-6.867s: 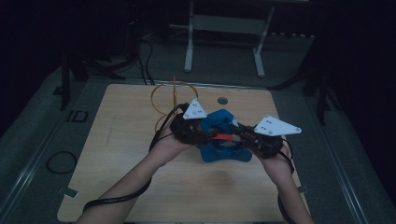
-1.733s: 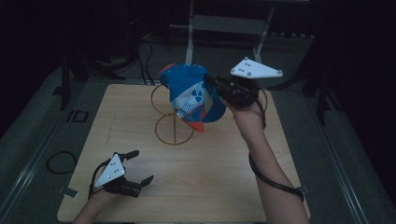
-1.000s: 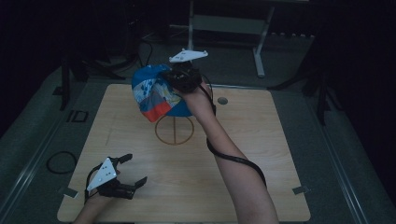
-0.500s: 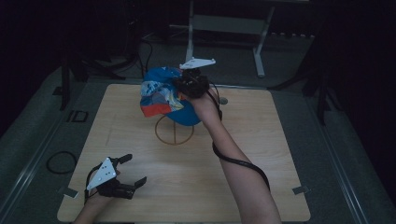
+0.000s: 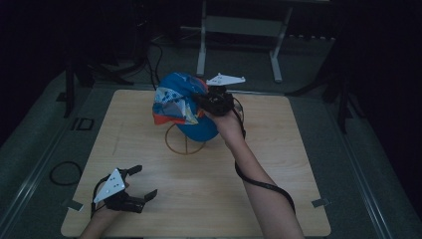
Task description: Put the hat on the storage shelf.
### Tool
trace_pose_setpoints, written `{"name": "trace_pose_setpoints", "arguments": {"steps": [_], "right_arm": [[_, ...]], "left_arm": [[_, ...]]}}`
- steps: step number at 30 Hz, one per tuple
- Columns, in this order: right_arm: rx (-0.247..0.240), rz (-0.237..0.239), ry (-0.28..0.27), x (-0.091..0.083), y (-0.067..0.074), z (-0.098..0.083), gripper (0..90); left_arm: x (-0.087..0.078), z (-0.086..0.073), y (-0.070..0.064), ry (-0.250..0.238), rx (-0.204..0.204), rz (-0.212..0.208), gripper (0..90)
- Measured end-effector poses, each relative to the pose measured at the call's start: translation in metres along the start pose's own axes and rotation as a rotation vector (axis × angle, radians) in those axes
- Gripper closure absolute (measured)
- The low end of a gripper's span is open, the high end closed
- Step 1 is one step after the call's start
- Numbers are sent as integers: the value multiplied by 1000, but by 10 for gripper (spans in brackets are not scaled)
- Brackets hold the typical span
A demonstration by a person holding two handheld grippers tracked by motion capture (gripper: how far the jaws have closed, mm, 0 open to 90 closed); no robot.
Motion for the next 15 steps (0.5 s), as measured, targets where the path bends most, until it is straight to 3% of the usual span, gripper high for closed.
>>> {"name": "trace_pose_setpoints", "arguments": {"steps": [5, 15], "right_arm": [[31, 14, -3, 1, -4, -5, 763], [37, 7, 6, 4, -6, -12, 663]], "left_arm": [[2, -1, -1, 3, 1, -7, 27], [1, -1, -1, -2, -4, -8, 27]]}}
Point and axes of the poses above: each handheld gripper's, and its own axes: x roughly forward along the jaws, z roughly out of its top, y roughly to its left, the point moved 8 cm from there along x, roughly forward along the jaws, and after that the axes turned 12 degrees about x, right-handed, at the moved point
